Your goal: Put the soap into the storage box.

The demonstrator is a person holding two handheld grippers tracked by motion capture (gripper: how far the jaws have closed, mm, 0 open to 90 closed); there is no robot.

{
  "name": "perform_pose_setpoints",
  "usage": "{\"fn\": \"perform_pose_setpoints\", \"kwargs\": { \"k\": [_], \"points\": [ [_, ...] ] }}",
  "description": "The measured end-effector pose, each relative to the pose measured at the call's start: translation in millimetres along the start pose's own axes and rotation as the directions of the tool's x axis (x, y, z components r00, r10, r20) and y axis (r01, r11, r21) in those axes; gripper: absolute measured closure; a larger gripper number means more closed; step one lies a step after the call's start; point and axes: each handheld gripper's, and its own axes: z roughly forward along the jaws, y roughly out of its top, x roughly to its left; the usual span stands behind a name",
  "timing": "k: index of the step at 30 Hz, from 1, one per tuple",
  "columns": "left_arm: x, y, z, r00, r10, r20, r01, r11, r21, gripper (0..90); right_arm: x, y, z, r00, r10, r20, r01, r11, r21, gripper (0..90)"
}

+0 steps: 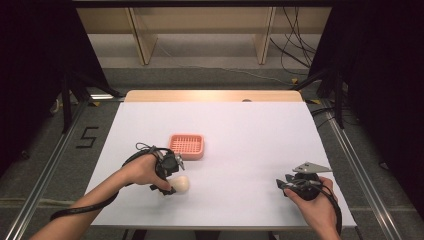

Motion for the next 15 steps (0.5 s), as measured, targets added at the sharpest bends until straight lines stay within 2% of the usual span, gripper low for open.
{"fn": "perform_pose_setpoints", "kwargs": {
  "k": [1,14,15],
  "points": [
    [-0.2,0.7,1.0,1.0,0.0,0.0,0.0,1.0,0.001,35.1,-1.5,-0.5,0.8,0.9997,-0.024,0.007,0.024,1.0,-0.008,58.3],
    [0.9,9.1,7.1,0.9998,0.013,0.013,-0.013,0.9993,0.034,35.0,-1.5,-0.9,0.3,0.9999,-0.016,0.004,0.016,1.0,-0.011,57.6],
    [1.1,9.5,7.1,0.9998,0.012,0.013,-0.012,0.9993,0.034,35.0,-0.6,-0.3,-1.1,1.0,-0.001,0.002,0.001,1.0,-0.002,57.6]
  ]
}}
